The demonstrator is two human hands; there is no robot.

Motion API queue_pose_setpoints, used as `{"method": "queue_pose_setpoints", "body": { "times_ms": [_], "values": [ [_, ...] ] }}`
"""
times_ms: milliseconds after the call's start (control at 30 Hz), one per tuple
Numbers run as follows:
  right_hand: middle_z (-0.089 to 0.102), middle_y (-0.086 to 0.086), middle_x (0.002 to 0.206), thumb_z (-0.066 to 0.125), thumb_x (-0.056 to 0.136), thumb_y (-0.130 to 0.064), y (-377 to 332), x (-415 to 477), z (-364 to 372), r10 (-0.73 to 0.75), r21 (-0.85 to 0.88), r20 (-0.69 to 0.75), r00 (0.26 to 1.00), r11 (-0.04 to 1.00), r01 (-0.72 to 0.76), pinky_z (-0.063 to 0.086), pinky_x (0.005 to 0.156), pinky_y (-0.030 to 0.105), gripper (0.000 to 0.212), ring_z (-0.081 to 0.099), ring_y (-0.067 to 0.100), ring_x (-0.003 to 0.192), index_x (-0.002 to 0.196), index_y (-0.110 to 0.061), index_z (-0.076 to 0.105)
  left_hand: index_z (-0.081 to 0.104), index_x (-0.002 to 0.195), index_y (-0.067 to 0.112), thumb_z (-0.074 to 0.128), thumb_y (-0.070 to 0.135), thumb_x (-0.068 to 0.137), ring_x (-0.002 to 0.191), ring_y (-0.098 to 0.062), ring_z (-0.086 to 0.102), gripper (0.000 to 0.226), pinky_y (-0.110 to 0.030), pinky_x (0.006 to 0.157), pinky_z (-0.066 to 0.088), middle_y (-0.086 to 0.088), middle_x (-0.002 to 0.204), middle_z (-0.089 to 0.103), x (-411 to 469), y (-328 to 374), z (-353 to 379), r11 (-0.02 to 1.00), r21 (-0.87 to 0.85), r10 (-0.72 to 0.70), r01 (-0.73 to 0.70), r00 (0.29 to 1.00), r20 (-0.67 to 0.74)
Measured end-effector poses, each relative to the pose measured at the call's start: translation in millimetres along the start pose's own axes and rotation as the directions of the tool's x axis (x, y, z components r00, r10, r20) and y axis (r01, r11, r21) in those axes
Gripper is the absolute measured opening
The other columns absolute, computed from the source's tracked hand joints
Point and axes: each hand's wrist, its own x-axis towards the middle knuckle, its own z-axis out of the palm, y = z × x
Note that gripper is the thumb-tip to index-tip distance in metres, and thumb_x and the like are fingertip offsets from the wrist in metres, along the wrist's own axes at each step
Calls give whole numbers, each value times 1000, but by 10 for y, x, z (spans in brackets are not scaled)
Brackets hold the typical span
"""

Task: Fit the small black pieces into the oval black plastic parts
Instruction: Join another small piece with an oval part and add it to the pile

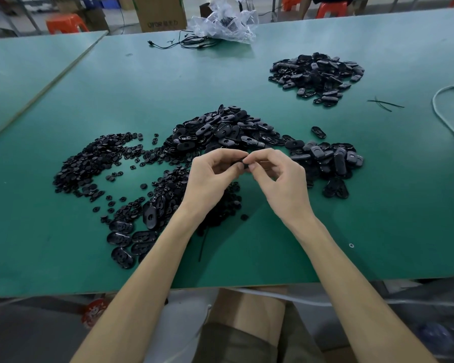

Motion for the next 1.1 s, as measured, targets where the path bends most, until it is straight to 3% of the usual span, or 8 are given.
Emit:
{"method": "queue_pose_setpoints", "body": {
  "times_ms": [233,367,467,567,700,767,900,1100],
  "values": [
    [76,-10,97,66,96,-6,-4,1,6,15,-51,15,1000,999,-15,60,84,40,25,74,11,91,95,-28,77,74,108,-5,66,-10,93,83,-6,73,18,-21,82,57,-10,98,78,23,-48,8,999,45,-2,1,1000,19],
    [74,-9,98,66,95,-3,-21,1,0,7,-61,2,1000,998,-6,60,82,34,27,74,11,89,93,-29,76,75,108,-1,69,-6,93,89,-12,75,17,-27,87,59,-8,100,79,29,-70,9,999,50,9,-11,1000,23],
    [70,-7,101,65,95,0,-43,4,3,-18,-57,-53,998,998,15,56,78,24,27,73,13,86,95,-25,75,75,114,4,68,-1,96,98,-15,74,20,-29,92,58,-4,107,78,34,-80,16,997,71,35,-35,999,7],
    [62,-4,111,60,98,0,-51,22,-7,5,-47,-191,982,999,-15,58,81,27,24,71,11,90,109,-18,72,73,121,12,66,2,98,109,-8,68,26,-26,99,54,1,118,72,38,-107,11,978,196,86,-78,996,-33],
    [42,3,131,55,99,-1,-15,64,-56,199,5,-382,903,977,-213,53,86,17,39,61,4,107,138,-10,55,74,122,16,65,3,98,125,-1,57,28,-24,114,40,7,129,66,22,-162,16,904,387,182,-182,983,37],
    [32,6,138,54,98,2,-7,73,-60,263,24,-397,879,961,-276,55,88,24,50,55,10,116,146,-6,44,72,128,18,65,6,99,134,-5,51,32,-25,121,29,10,139,63,26,-185,27,844,485,194,-230,973,124],
    [22,6,144,54,95,6,10,86,-54,288,-5,-416,863,948,-319,53,93,31,62,44,16,118,153,-1,32,56,148,23,57,20,105,152,-5,30,43,-31,126,10,12,160,44,24,-244,53,712,654,73,-255,954,292],
    [21,8,151,55,93,8,25,84,-53,258,-16,-428,866,956,-293,53,94,34,67,41,19,126,155,-6,33,69,127,26,65,27,102,129,-8,48,25,-23,115,15,14,134,62,26,-251,15,741,637,114,-211,975,190]
  ]
}}
